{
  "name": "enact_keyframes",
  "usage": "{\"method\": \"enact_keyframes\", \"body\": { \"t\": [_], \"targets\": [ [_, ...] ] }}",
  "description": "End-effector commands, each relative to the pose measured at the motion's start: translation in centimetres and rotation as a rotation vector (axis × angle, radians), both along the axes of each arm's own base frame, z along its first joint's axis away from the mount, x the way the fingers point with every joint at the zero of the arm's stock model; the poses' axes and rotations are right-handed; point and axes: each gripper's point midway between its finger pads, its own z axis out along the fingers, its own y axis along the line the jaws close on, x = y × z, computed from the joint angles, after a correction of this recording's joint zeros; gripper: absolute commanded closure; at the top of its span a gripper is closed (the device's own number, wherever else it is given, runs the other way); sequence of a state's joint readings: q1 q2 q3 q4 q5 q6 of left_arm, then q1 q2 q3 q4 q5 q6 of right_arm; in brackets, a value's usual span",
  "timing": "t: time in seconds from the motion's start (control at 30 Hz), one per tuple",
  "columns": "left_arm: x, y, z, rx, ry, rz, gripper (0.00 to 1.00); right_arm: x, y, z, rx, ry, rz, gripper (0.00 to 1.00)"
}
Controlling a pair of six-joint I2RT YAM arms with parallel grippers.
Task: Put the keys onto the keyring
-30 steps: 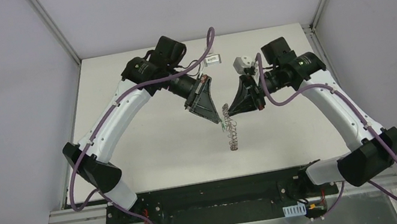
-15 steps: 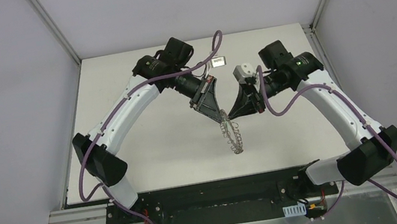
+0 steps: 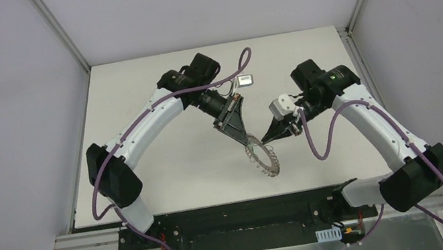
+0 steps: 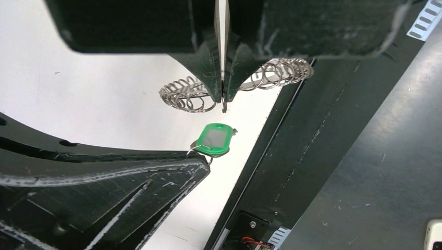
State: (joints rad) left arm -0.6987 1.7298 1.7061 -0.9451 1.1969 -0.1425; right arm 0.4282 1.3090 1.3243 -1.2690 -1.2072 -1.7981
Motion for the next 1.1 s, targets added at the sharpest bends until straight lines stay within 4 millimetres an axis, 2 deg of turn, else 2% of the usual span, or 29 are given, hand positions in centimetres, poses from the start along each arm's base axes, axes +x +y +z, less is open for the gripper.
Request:
{"method": "enact_keyframes", "body": {
  "t": [0.0,0.27,0.47,1.07],
  "targets": [
    [-0.1,-0.5,1.3,-0.049,0.019,-0.017,1.0,-1.1,0.0,1.0,0.066,-0.101,0.063,1.0],
    [-0.1,-1.8,0.2,-0.026,0.081,-0.031,1.0,-1.2,0.1,0.5,0.063,-0.101,0.076,1.0],
    [-0.4,-2.7,0.5,-0.037,0.119,-0.047,1.0,-1.2,0.1,0.3,0.053,-0.1,0.077,1.0],
    [-1.0,-2.1,-1.3,0.003,0.106,-0.068,1.0,-1.2,0.0,0.0,0.033,-0.095,0.07,1.0]
  ]
}}
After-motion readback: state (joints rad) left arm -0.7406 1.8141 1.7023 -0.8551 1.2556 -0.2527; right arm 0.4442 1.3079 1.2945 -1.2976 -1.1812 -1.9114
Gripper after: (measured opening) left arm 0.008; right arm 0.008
